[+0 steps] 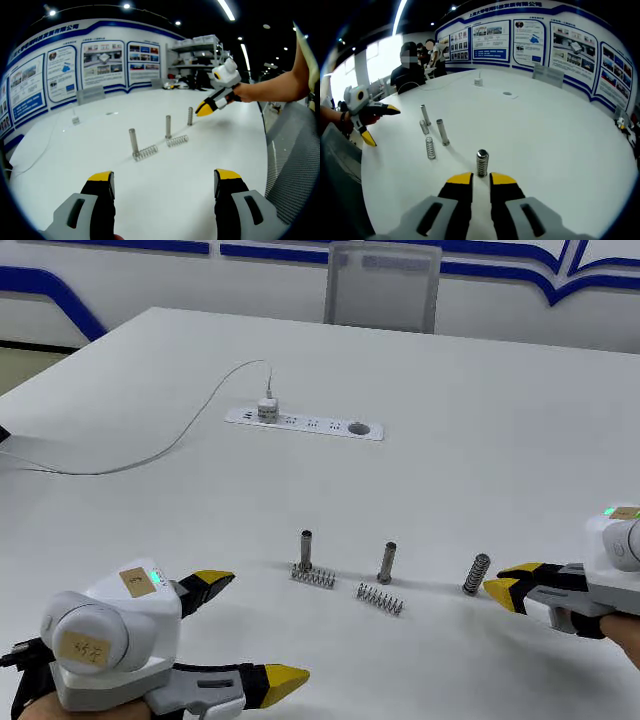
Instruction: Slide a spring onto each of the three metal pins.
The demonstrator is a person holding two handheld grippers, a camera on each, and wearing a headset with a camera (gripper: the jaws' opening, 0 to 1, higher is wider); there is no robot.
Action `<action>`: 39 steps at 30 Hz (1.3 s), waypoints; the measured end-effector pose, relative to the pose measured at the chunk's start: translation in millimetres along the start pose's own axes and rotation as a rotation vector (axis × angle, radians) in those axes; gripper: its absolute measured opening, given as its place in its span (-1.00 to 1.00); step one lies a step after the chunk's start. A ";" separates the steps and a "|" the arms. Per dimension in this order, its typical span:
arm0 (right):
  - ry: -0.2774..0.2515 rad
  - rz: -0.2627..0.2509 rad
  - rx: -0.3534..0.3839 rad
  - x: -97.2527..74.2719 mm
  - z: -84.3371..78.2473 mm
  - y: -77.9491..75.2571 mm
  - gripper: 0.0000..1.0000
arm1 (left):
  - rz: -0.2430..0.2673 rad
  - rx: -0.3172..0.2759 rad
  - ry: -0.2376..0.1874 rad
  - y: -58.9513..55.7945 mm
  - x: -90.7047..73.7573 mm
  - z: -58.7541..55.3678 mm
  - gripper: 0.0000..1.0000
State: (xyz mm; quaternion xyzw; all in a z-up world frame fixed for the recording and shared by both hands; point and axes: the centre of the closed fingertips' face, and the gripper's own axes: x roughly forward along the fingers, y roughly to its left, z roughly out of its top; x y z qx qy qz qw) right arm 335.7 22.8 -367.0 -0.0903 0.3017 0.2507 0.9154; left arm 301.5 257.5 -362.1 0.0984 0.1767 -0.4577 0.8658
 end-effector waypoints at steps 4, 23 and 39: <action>0.013 0.016 -0.010 0.7 -3.5 8.7 -0.71 | 0.001 -0.001 -0.001 0.2 0.1 0.2 0.66; 0.019 0.111 -0.048 7.2 2.8 49.3 -0.71 | 0.004 -0.001 -0.005 0.5 -0.3 1.7 0.66; 0.035 0.185 -0.133 24.5 18.8 74.5 -0.69 | 0.004 0.002 0.003 -0.1 -1.3 1.4 0.66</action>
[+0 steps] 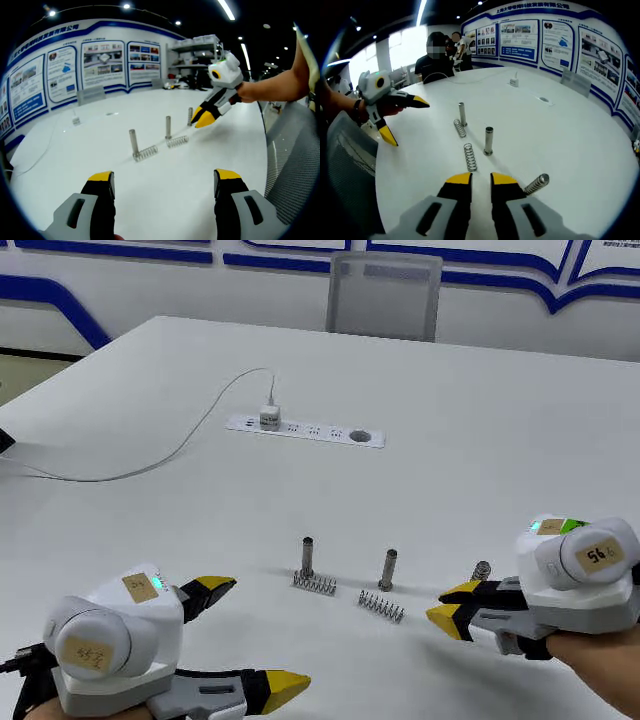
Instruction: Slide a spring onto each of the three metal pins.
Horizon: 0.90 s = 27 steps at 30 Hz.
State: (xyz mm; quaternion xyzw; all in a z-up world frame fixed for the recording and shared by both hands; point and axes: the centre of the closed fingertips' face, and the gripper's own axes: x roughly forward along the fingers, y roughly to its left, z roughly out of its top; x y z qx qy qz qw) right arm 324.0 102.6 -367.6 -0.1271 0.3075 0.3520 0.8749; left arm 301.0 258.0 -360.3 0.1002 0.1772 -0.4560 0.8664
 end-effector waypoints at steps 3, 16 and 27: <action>0.001 0.013 -0.015 4.7 5.7 3.2 -0.68 | 0.000 0.001 0.001 -0.3 -0.1 0.2 0.66; 0.043 0.067 -0.090 29.2 18.9 14.7 -0.66 | 0.001 0.001 0.004 -0.1 -0.4 -0.8 0.65; 0.105 0.105 -0.159 49.3 21.7 22.4 -0.66 | 0.003 0.000 0.007 0.0 -0.2 -2.5 0.65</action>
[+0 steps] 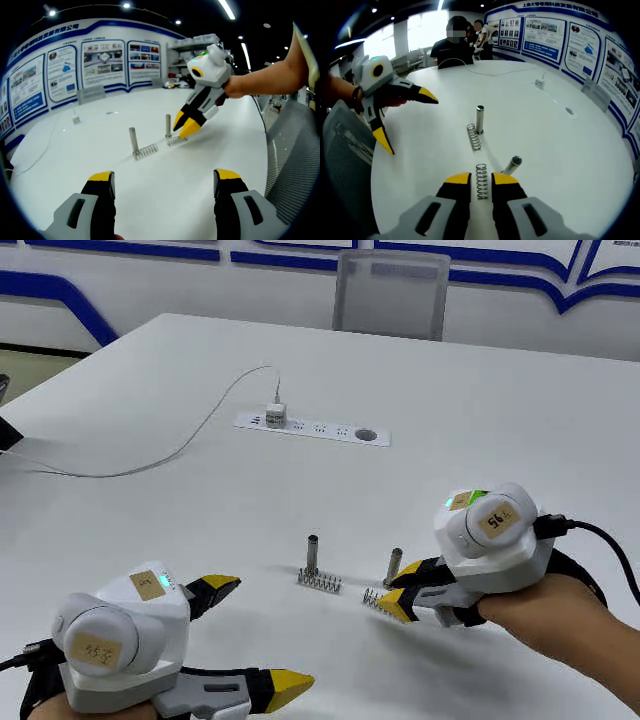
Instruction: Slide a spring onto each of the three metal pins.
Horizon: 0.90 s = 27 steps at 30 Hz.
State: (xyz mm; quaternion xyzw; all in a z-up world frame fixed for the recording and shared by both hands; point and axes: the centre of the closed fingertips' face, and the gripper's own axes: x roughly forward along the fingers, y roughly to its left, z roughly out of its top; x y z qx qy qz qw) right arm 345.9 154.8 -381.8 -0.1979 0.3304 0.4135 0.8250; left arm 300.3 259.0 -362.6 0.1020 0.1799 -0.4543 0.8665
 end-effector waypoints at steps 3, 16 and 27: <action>0.015 0.009 -0.016 5.3 2.3 1.3 -0.66 | 0.000 -0.001 0.001 0.0 0.2 -0.8 0.65; 0.079 0.037 -0.028 23.5 -3.2 2.8 -0.66 | 0.005 -0.005 0.004 0.7 -0.6 -3.1 0.65; 0.097 0.055 -0.022 27.3 -4.7 1.5 -0.68 | 0.007 -0.004 0.007 0.1 -1.0 -4.1 0.64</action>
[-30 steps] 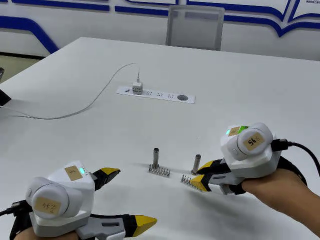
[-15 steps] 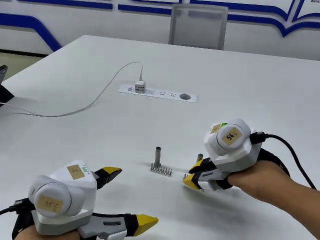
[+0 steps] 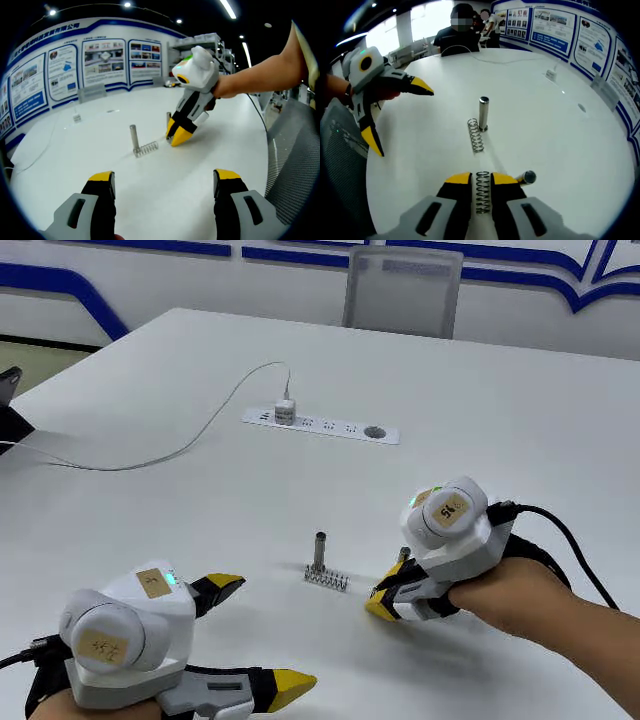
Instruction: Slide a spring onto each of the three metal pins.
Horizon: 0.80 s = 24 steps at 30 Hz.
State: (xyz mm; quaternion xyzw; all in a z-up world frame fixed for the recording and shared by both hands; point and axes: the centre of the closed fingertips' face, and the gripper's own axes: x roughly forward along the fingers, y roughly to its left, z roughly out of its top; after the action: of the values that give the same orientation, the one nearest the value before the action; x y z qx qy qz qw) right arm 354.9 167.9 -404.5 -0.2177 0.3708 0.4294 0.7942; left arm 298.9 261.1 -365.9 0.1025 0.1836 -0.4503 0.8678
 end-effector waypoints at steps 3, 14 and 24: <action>0.001 0.001 0.002 0.7 0.2 -0.7 -0.70 | 0.001 0.000 0.001 0.0 -0.1 -0.1 0.64; 0.003 0.001 -0.002 -0.7 -1.9 2.1 -0.76 | -0.001 0.002 0.004 -0.6 -0.3 -0.6 0.64; -0.039 -0.014 -0.002 -15.1 3.4 5.4 -0.76 | -0.004 0.004 0.002 -0.9 -0.7 0.3 0.64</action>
State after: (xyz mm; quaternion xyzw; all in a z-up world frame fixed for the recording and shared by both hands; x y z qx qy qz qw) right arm 346.3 165.1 -390.8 -0.2127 0.3534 0.4283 0.8040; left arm 297.9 261.0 -365.4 0.1045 0.1839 -0.4522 0.8665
